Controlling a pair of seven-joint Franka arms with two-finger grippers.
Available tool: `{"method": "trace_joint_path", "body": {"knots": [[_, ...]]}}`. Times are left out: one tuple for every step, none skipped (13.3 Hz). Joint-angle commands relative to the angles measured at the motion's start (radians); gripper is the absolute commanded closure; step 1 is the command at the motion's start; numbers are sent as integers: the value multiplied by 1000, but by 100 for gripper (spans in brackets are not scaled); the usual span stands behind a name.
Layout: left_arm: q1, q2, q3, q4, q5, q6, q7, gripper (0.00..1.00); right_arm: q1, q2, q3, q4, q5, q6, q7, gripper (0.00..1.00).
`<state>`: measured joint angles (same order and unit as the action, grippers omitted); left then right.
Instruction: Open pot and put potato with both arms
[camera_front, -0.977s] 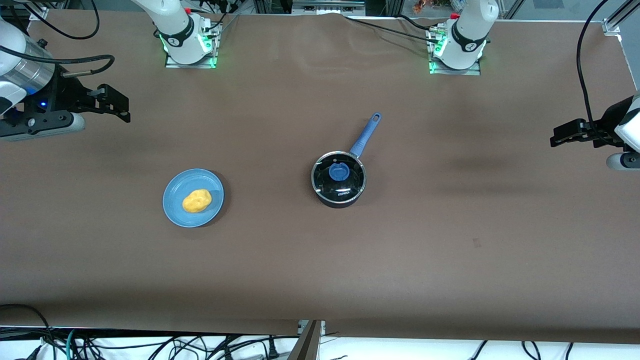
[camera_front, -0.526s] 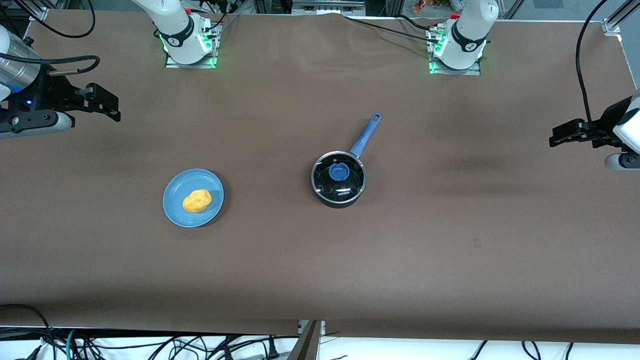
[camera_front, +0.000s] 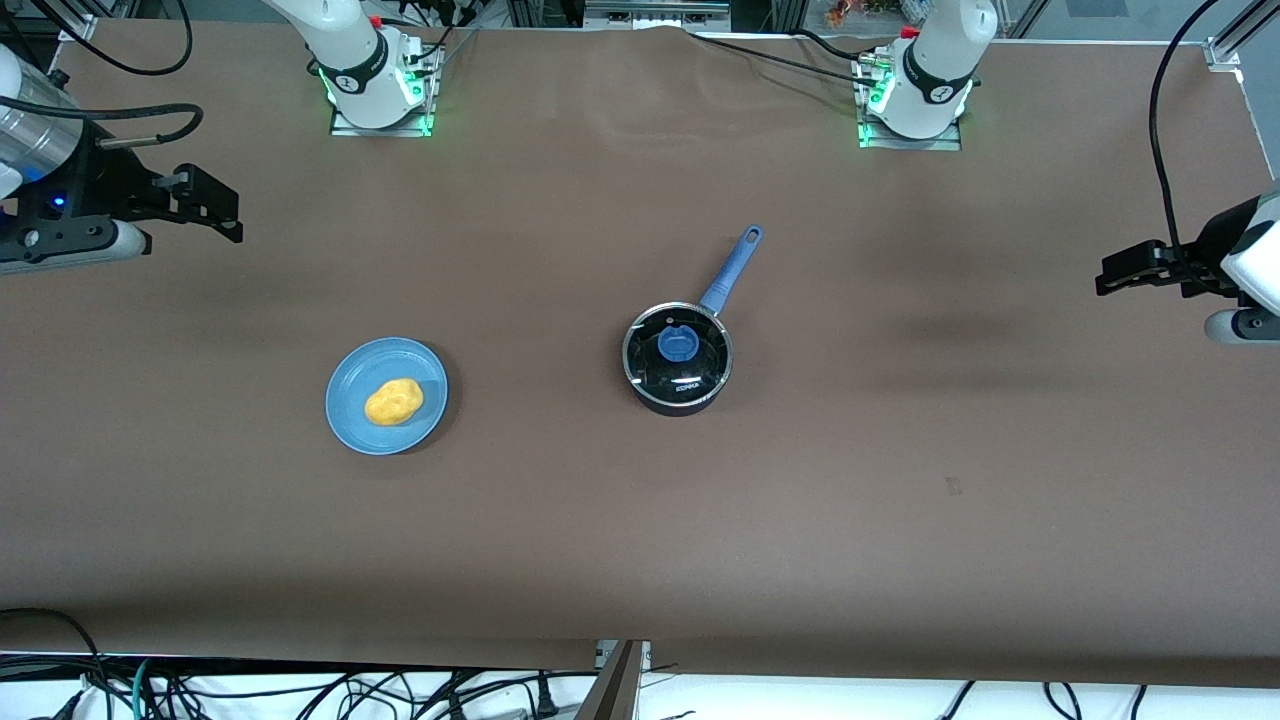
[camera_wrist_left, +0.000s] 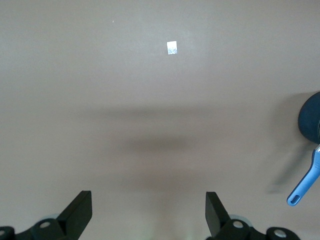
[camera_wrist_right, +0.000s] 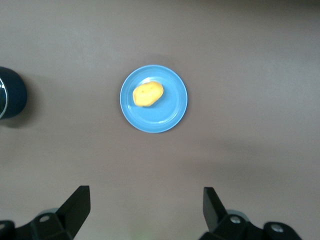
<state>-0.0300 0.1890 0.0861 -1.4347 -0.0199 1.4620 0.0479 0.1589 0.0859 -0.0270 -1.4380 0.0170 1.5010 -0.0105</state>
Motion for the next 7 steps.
{"method": "trace_joint_path", "body": {"knots": [[6, 6, -32, 5, -28, -17, 7, 0, 1, -3, 12, 14, -2, 36, -8, 0], [4, 7, -42, 2, -40, -14, 6, 0, 4, 4, 15, 13, 3, 91, -8, 0], [-1, 10, -52, -6, -73, -6, -5, 0, 7, 12, 16, 13, 6, 144, -8, 0], [-7, 10, -65, -28, -112, 33, -38, 0, 16, 14, 18, 13, 15, 160, -6, 0], [-8, 10, -109, -64, -135, 88, -87, 0, 37, 12, 28, 4, 18, 176, -5, 0], [-10, 14, -158, -84, -135, 145, -158, 0, 54, 12, 30, 8, 9, 186, 1, 0], [-13, 32, -216, -93, -134, 197, -254, 0, 65, 14, 30, 8, 9, 193, 3, 1]]}}
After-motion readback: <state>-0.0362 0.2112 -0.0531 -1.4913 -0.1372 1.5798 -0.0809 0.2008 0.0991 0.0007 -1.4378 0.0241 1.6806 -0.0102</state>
